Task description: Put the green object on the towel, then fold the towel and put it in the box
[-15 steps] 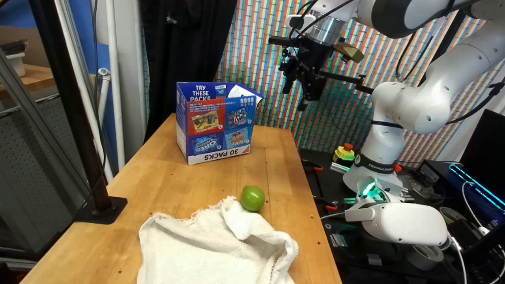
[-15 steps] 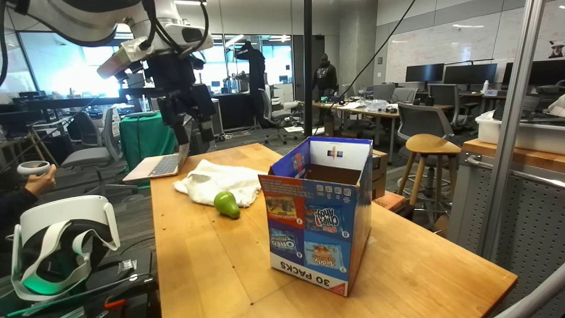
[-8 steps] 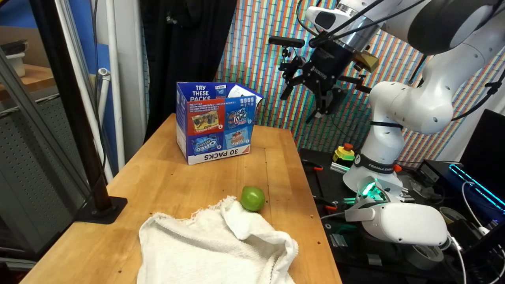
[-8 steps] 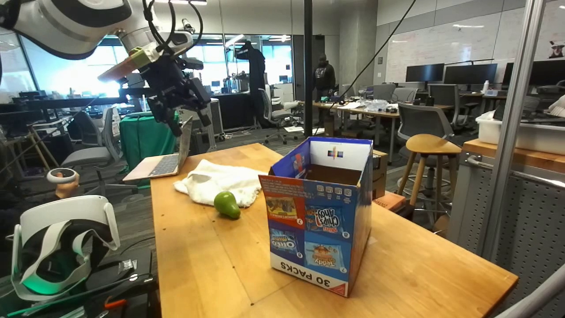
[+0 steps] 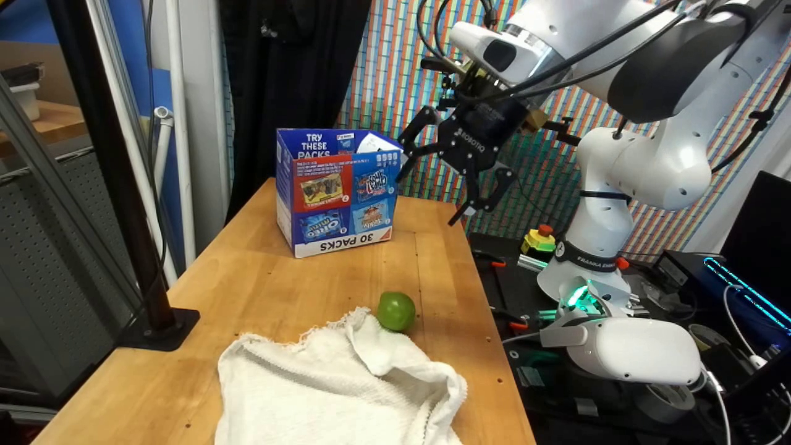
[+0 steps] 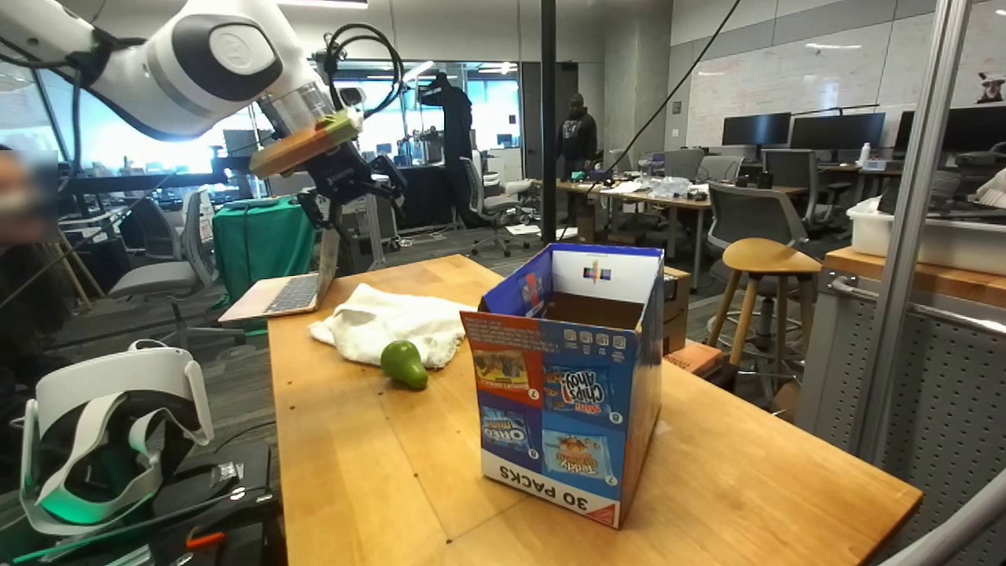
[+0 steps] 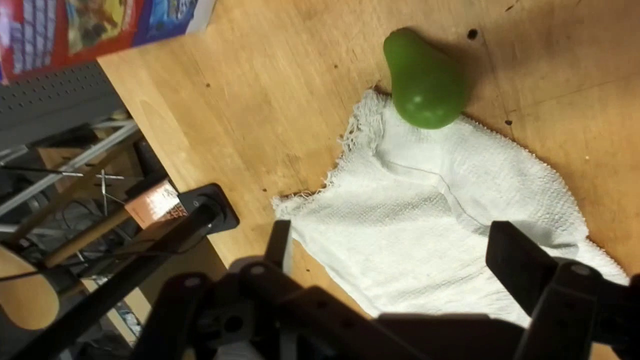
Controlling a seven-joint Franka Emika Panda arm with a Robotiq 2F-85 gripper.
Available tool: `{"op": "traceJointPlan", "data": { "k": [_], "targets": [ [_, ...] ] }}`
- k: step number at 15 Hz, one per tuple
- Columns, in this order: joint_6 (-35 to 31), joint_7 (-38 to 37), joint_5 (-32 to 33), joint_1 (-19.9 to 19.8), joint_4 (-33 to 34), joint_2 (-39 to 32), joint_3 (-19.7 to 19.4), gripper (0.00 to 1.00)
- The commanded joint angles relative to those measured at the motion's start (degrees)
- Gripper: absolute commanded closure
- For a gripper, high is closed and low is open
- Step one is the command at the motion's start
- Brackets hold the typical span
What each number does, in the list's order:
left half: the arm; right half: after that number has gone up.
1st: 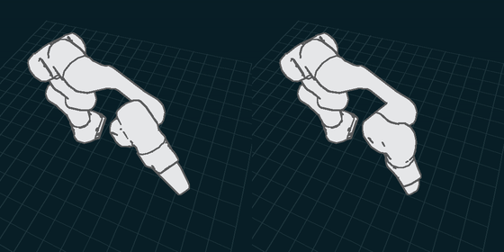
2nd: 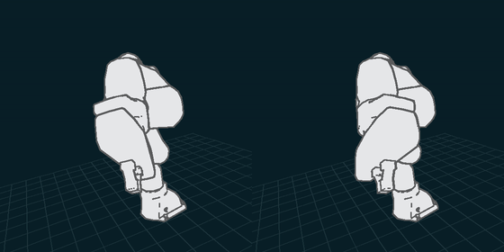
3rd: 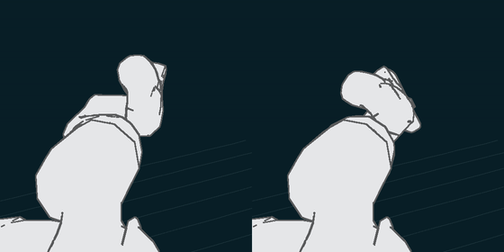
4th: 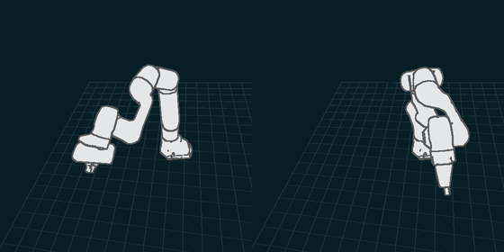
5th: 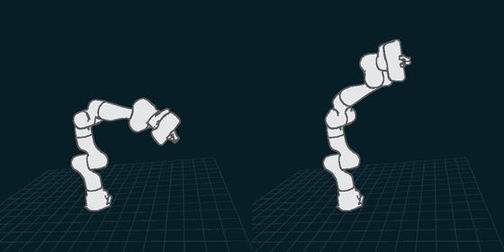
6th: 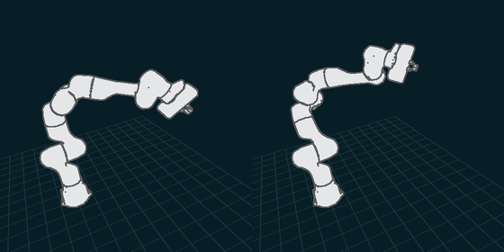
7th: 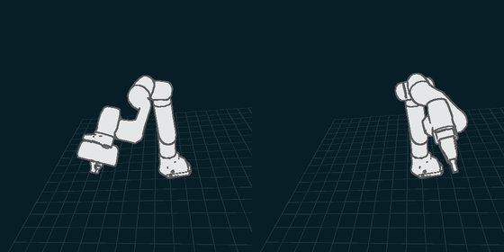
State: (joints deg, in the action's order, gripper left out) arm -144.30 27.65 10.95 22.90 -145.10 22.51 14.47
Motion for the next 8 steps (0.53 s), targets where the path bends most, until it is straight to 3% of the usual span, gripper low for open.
{"op": "traceJointPlan", "data": {
  "k": [1, 6, 8],
  "targets": [
    [-7.7, 10.0, -0.1, 2.1, 4.0, -10.4, -2.4, 0.00],
    [-13.3, 30.1, -8.0, 5.1, 6.2, -20.4, -5.3, 0.00],
    [-10.7, 38.6, -11.4, 5.6, 7.0, -22.0, -5.5, 0.00]
  ]
}}
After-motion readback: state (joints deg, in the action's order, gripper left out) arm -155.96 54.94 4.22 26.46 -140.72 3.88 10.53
